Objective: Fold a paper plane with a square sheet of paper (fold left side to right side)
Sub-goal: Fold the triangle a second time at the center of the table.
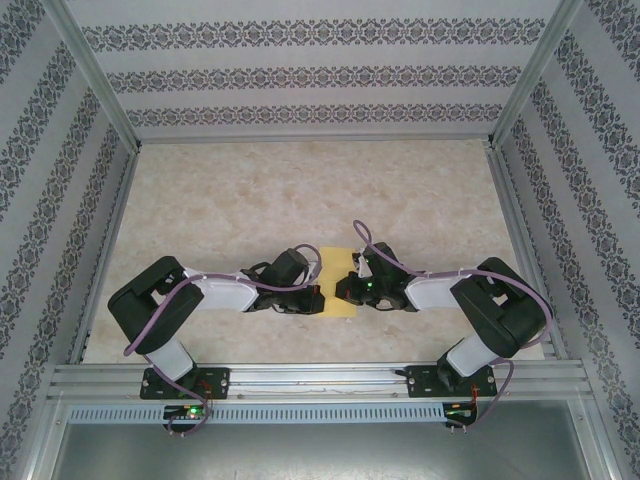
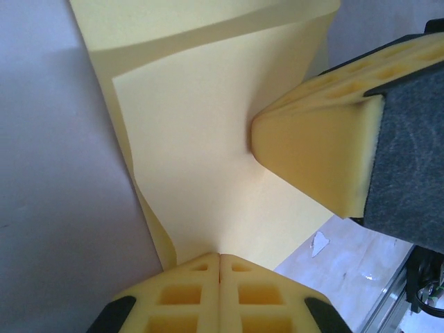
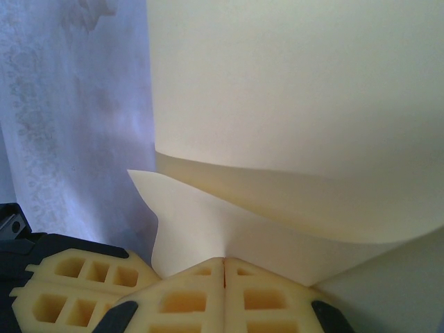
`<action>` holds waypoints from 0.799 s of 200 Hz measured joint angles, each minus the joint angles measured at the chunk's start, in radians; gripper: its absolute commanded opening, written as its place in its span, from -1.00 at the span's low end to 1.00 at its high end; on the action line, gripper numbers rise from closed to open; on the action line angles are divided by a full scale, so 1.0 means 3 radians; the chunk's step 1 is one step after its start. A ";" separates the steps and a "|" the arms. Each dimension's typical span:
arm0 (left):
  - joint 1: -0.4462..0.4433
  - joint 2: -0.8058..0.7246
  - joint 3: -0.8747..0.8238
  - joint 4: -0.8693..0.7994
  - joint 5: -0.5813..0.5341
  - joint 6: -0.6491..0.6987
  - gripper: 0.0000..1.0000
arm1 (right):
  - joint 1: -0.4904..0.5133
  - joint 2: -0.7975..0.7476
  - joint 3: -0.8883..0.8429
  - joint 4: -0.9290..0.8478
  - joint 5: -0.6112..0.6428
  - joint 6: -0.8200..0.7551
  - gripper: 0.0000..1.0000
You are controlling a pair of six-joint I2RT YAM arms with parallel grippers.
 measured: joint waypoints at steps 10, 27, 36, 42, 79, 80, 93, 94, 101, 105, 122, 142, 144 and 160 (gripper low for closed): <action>-0.0001 0.0000 -0.0001 0.0000 0.0000 0.0000 -0.99 | 0.0000 0.0000 0.0000 0.0000 -0.0001 0.0000 -1.00; 0.0000 0.0000 -0.0005 0.0000 0.0000 0.0000 -1.00 | 0.0000 0.0000 0.0001 0.0001 -0.0008 -0.0001 -1.00; -0.0001 0.0000 -0.0008 0.0001 0.0000 0.0001 -1.00 | 0.0000 0.0000 0.0006 -0.0003 -0.0010 -0.0001 -1.00; 0.0000 0.0000 -0.0008 0.0001 -0.0001 0.0003 -1.00 | 0.0000 0.0000 0.0009 -0.0005 -0.0013 -0.0004 -1.00; -0.0001 -0.0014 -0.0050 0.0050 -0.0027 0.0028 -1.00 | 0.0000 -0.0023 0.0046 -0.0107 -0.0019 -0.0024 -1.00; -0.0001 -0.0014 -0.0050 0.0051 -0.0027 0.0028 -1.00 | 0.0000 -0.0024 0.0046 -0.0112 -0.0019 -0.0024 -1.00; -0.0001 -0.0014 -0.0057 0.0064 -0.0031 0.0041 -1.00 | 0.0000 -0.0066 0.0046 -0.0165 -0.0013 -0.0028 -1.00; -0.0003 -0.0014 -0.0057 0.0065 -0.0031 0.0039 -1.00 | 0.0000 -0.0071 0.0046 -0.0168 -0.0011 -0.0027 -1.00; -0.0004 -0.0014 -0.0060 0.0070 -0.0036 0.0043 -1.00 | 0.0001 -0.0092 0.0046 -0.0178 -0.0009 -0.0028 -1.00; -0.0004 -0.0014 -0.0060 0.0070 -0.0036 0.0048 -1.00 | 0.0001 -0.0099 0.0046 -0.0178 -0.0009 -0.0028 -1.00; -0.0004 -0.0014 -0.0062 0.0071 -0.0037 0.0053 -1.00 | 0.0032 -0.0109 0.0048 -0.0173 0.0006 -0.0027 -1.00; -0.0006 -0.0014 -0.0064 0.0074 -0.0039 0.0062 -1.00 | 0.0127 -0.0109 0.0050 -0.0151 0.0017 -0.0027 -1.00; -0.0006 -0.0014 -0.0064 0.0074 -0.0041 0.0064 -1.00 | 0.0136 -0.0109 0.0050 -0.0148 0.0017 -0.0027 -1.00; -0.0013 -0.0014 -0.0064 0.0072 -0.0051 0.0065 -1.00 | 0.0195 -0.0102 0.0055 -0.0102 0.0018 -0.0025 -1.00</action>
